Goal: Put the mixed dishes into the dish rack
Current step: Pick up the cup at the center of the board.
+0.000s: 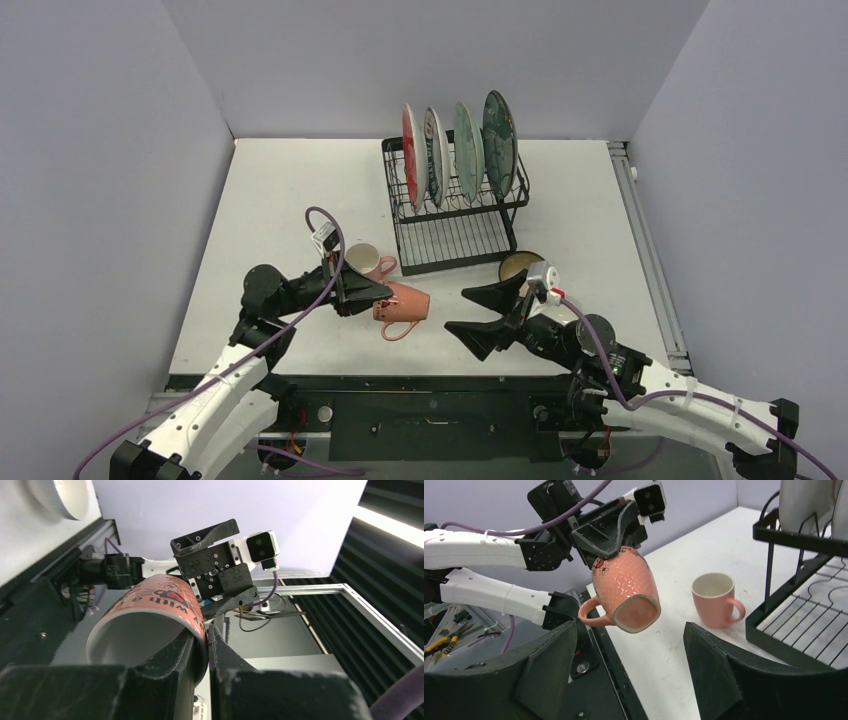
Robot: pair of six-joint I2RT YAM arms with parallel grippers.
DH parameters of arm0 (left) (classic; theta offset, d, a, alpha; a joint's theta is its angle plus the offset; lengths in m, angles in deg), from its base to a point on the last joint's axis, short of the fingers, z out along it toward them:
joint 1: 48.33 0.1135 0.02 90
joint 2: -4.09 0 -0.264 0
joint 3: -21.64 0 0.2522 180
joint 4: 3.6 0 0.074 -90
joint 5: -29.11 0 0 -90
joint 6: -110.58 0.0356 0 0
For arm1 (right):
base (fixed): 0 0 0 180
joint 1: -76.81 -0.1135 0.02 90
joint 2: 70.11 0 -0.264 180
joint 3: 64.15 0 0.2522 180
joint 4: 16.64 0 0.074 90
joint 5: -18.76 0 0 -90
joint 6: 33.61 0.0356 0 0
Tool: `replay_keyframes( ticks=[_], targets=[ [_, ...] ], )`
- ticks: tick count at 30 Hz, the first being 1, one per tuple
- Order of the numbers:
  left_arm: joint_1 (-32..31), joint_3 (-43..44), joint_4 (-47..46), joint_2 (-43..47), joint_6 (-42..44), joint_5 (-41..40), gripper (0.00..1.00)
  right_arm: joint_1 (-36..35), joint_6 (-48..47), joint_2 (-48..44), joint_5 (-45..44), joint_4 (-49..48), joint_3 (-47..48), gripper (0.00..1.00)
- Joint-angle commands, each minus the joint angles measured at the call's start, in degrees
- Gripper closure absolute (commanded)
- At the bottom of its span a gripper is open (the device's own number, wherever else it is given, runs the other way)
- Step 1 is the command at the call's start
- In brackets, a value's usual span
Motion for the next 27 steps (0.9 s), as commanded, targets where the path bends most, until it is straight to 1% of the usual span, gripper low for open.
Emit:
replay_keyframes(
  ticks=[1, 4, 6, 12, 14, 19, 23, 27],
  targets=[
    [0.33, -0.59, -16.13, 0.17, -10.93, 2.39, 1.00, -1.20, -8.45, 2.44, 0.75, -10.40, 0.30, 0.27],
    [0.33, -1.02, -19.19, 0.05, -14.52, 2.86, 1.00, -2.26, -14.41, 3.23, 0.53, -14.46, -0.75, 0.27],
    [0.33, -0.93, -19.88, -0.06, -15.03, 3.45, 1.00, -3.13, -19.08, 3.61, 0.75, -15.86, -1.16, 0.27],
    [0.33, -0.47, -21.83, -0.02, -17.01, 6.05, 1.00, -6.01, -34.27, 3.63, 2.53, -15.64, -0.98, 0.27],
    [0.33, -0.24, -22.18, 0.00, -17.52, 7.00, 1.00, -6.91, -39.09, 4.07, 4.15, -13.98, -0.29, 0.27],
    [0.33, 0.07, -22.52, 0.08, -18.32, 8.64, 1.00, -10.89, -49.91, 6.05, 5.35, -4.73, 4.68, 0.27],
    [0.33, 0.33, -22.65, 0.28, -18.90, 9.11, 1.00, -14.57, -57.78, 8.73, 2.34, 1.07, 8.07, 0.27],
    [0.33, 0.53, -22.63, 0.43, -19.19, 9.54, 1.00, -18.45, -65.34, 11.11, -2.35, 2.54, 10.17, 0.27]
  ],
)
